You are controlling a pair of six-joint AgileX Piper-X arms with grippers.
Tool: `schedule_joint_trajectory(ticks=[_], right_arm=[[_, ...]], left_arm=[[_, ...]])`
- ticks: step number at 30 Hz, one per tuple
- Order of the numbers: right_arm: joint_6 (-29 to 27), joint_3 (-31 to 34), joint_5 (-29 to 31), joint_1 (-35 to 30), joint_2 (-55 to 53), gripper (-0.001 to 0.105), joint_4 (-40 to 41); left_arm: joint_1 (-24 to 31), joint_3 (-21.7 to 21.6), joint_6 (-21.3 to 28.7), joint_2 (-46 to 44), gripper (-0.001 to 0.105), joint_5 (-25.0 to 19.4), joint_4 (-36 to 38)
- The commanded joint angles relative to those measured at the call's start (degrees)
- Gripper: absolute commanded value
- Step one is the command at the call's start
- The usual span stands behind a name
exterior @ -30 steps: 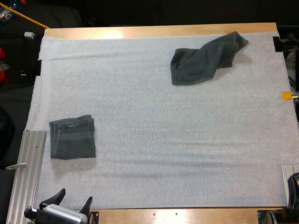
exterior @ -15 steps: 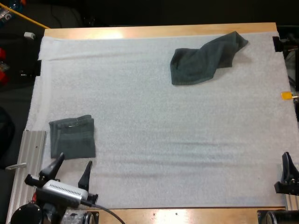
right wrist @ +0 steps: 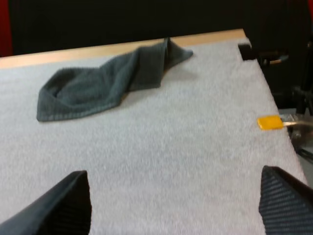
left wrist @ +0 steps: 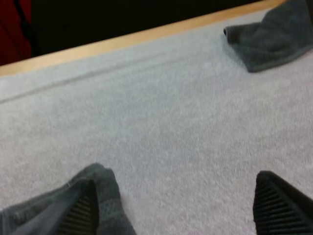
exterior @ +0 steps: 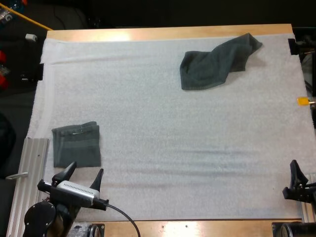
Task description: Pick towel from pile, fold and stack
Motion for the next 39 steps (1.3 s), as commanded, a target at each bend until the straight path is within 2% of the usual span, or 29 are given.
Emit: schedule_joint_trajectory(ticks=[1,10,39], right_arm=[[-0.32,0.58,-0.07,-0.22,-2.17,0.07,-0.45],[0.77,3.18,-0.07,-0.22,-2.17,0.07,-0.88],[1.18,3.19,-0.07,-0.22,-2.17,0.07,-0.89]], left_arm=[[0.05,-0.09,-0.46,-7.82,0.063,0.29,0.76],[0.05,-0.09,-0.46,-7.82,0.063,0.29,1.05],[0.05,-0.09,-0.46,-7.82,0.063,0.29,0.93]])
